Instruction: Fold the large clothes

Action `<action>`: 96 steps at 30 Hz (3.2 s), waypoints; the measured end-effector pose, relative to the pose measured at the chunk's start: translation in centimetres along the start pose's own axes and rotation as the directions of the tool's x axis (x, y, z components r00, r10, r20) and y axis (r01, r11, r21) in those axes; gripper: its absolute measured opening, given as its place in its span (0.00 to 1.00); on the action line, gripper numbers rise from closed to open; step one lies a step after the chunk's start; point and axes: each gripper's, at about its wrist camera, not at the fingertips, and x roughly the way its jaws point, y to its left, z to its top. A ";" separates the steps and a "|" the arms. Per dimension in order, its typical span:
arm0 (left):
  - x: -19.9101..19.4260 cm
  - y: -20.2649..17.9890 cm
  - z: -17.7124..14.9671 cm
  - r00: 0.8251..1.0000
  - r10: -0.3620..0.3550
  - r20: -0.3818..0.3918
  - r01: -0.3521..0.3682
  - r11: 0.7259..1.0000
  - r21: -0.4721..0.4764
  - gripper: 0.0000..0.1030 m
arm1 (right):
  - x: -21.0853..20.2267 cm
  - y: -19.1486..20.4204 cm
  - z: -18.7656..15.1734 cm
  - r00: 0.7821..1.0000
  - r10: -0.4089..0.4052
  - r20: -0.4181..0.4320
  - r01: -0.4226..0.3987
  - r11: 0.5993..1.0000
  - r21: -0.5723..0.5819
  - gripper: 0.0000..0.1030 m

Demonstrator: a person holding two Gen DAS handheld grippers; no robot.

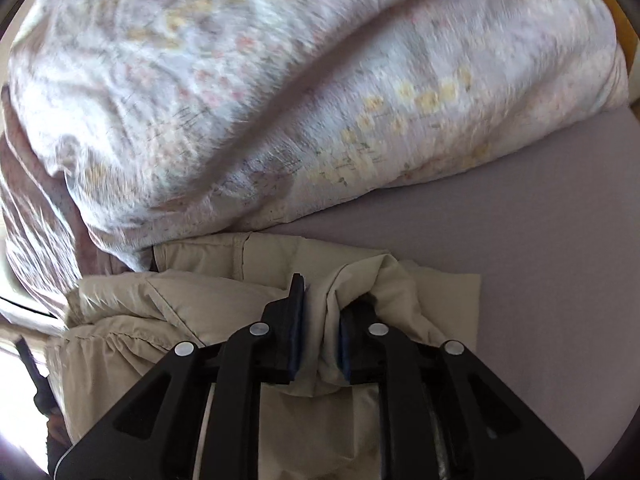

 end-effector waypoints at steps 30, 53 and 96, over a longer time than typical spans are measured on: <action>-9.9 -8.3 -3.6 0.987 -0.083 0.139 0.045 0.967 0.252 0.84 | -3.3 14.6 -8.1 0.987 0.070 -0.146 -0.113 0.942 -0.315 0.59; -6.5 -9.1 -4.3 0.990 -0.014 0.137 -0.022 0.966 0.258 0.86 | 2.5 15.6 -6.3 0.996 -0.079 0.049 0.089 0.961 -0.263 0.04; 2.8 -3.4 -1.9 0.986 0.096 0.137 -0.123 0.970 0.208 0.98 | 1.2 5.1 -6.5 0.939 -0.249 0.236 0.304 0.922 -0.238 0.64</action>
